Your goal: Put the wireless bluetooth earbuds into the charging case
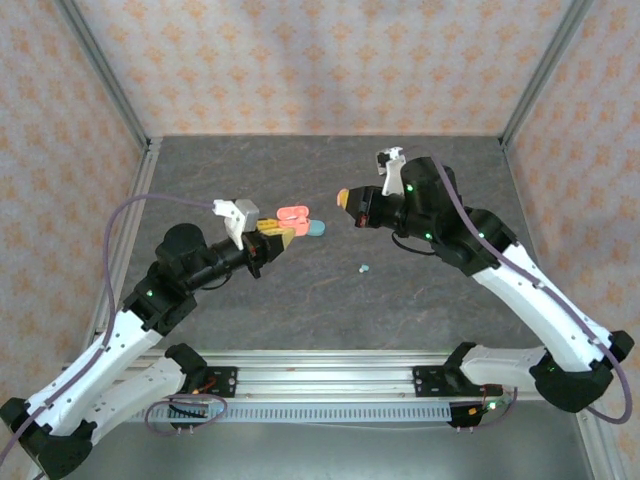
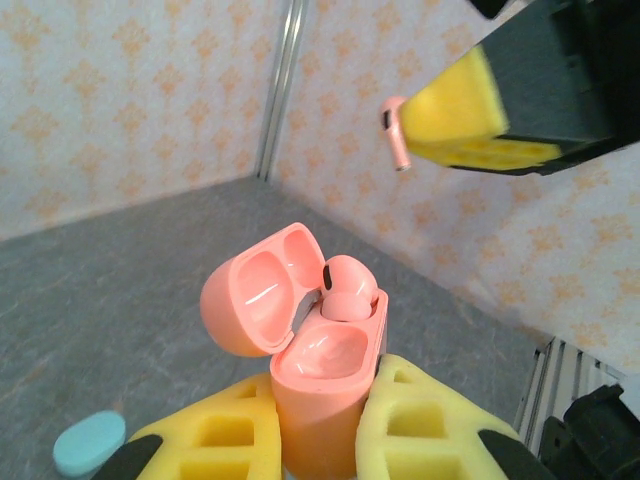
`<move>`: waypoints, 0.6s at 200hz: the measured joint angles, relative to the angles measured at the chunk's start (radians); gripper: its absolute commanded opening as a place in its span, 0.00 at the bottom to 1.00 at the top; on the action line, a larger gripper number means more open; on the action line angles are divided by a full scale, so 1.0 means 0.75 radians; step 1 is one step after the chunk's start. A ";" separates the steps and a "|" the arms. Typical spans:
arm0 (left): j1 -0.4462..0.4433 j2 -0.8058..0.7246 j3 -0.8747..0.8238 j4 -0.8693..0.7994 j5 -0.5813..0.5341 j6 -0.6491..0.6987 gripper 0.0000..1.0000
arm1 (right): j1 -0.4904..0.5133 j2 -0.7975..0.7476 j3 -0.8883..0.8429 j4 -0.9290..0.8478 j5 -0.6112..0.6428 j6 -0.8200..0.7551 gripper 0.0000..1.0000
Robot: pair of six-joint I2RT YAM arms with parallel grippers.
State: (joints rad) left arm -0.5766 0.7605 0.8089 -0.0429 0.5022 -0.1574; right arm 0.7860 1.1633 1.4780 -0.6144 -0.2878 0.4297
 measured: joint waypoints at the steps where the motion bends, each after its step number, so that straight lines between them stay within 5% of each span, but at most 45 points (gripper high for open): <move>1: 0.000 0.001 0.001 0.004 0.001 0.000 0.00 | 0.004 -0.001 0.003 0.001 0.001 -0.003 0.00; 55: -0.003 0.028 0.034 0.075 0.052 -0.014 0.00 | 0.208 0.020 0.126 0.084 0.004 -0.173 0.00; 120: -0.021 0.028 0.037 0.083 0.059 -0.014 0.00 | 0.290 0.184 0.203 0.091 0.005 -0.339 0.00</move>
State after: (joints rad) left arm -0.5922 0.7815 0.8364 0.0193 0.5465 -0.1677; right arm 1.0039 1.3010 1.6306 -0.5461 -0.2840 0.1757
